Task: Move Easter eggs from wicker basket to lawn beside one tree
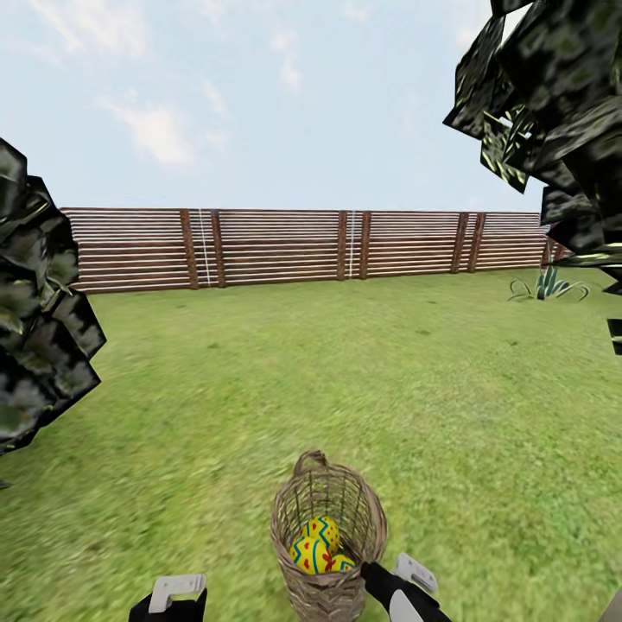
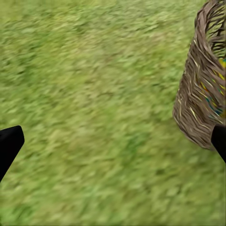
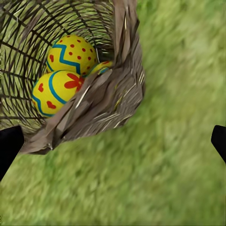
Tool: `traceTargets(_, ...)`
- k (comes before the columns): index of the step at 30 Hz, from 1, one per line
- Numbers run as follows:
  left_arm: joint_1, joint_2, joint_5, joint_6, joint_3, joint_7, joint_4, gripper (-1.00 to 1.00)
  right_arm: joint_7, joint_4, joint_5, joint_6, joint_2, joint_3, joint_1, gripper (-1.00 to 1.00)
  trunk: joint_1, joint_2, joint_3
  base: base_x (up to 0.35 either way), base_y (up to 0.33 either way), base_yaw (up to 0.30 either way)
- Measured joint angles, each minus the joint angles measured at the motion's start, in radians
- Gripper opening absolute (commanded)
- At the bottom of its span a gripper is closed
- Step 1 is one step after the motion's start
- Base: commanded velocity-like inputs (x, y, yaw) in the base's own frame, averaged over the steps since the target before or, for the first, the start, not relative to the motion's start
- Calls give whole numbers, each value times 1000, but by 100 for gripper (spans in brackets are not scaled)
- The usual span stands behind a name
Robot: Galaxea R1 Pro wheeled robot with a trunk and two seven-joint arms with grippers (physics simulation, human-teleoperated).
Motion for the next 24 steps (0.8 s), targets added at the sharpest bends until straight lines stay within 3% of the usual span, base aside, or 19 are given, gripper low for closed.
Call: traceTargets(24, 0, 1, -1, 0, 0, 0, 7, 100, 1, -2, 0, 0, 0, 0, 2, 100, -92, 168, 75, 0, 0, 0)
